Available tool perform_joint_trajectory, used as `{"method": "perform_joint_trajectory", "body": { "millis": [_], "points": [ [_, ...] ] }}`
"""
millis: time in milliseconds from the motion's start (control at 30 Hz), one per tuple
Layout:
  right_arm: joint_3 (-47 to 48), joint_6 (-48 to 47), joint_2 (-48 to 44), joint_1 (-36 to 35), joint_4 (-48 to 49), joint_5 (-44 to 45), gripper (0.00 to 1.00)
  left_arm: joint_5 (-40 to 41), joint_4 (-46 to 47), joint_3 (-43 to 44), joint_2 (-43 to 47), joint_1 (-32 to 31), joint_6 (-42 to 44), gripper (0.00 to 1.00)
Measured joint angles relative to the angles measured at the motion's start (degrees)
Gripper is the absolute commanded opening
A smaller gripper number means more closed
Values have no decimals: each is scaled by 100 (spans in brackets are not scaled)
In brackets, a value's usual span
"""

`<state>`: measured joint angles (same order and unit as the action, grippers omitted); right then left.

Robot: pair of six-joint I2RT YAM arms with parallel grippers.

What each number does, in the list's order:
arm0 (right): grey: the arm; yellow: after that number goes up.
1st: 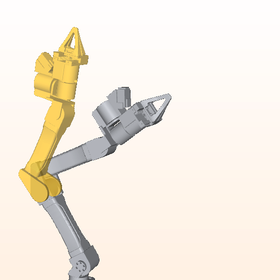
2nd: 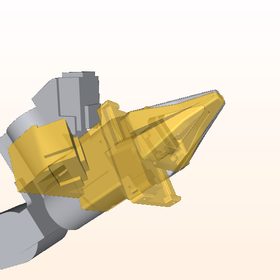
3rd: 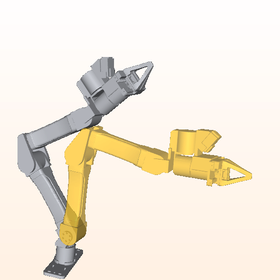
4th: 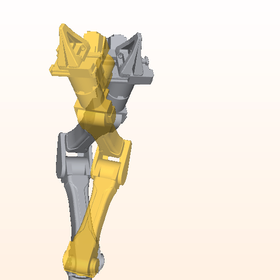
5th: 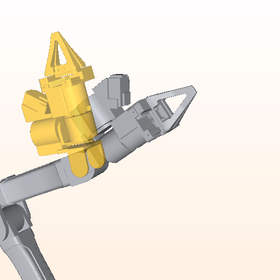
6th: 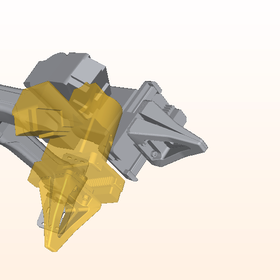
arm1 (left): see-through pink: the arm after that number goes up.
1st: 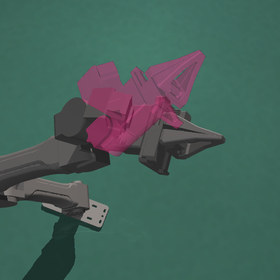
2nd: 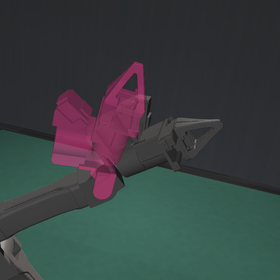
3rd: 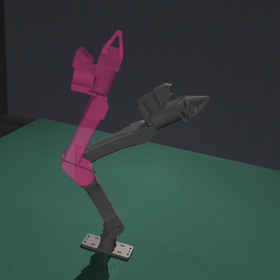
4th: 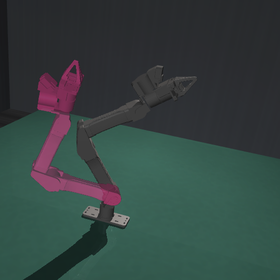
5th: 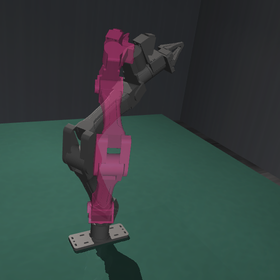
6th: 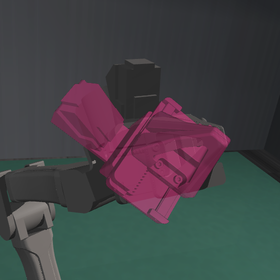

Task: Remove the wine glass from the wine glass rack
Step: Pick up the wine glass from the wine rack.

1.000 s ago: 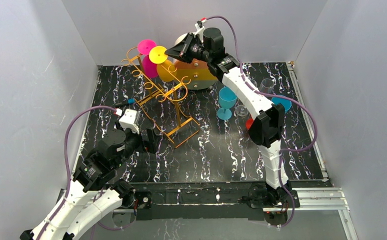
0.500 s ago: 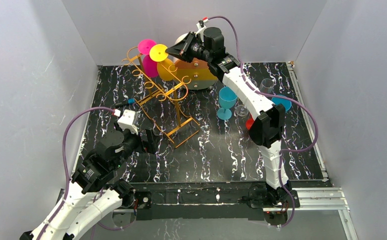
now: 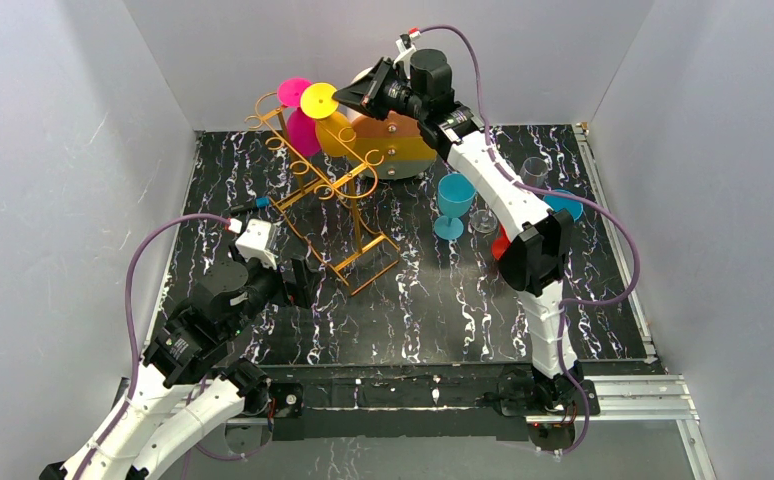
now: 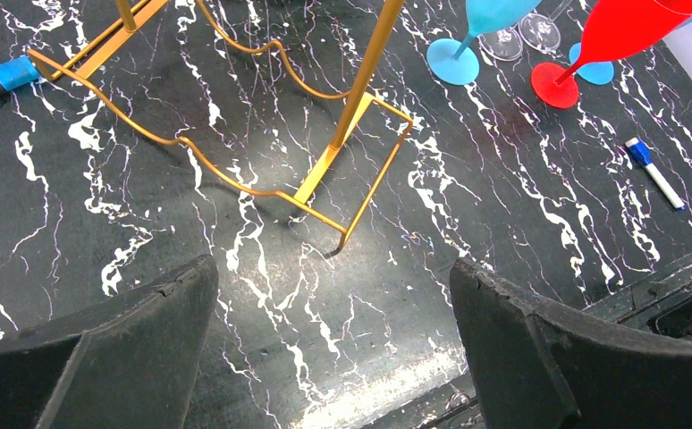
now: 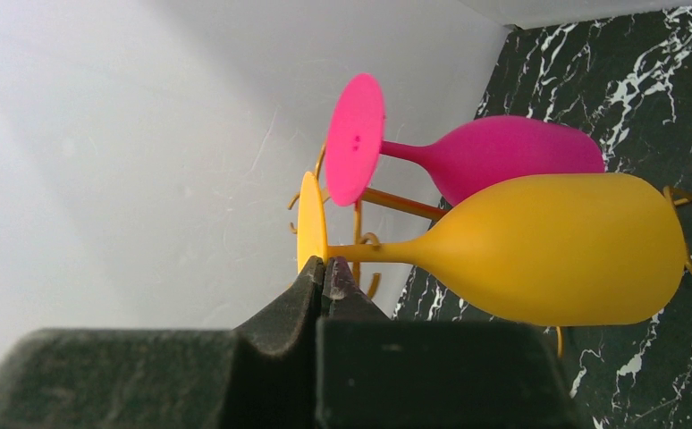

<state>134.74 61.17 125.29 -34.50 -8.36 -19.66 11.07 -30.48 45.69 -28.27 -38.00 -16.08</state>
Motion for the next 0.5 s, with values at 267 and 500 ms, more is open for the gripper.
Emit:
{"method": "perform_joint_trajectory", "body": {
  "millis": [267,500],
  "points": [
    [2,-90,-11,4,-35,35,1,-20,0,0,-2,0,13,98],
    [-66,-162,-52,4,-74,87,1,-59,0,0,-11,0,22,98]
  ]
}}
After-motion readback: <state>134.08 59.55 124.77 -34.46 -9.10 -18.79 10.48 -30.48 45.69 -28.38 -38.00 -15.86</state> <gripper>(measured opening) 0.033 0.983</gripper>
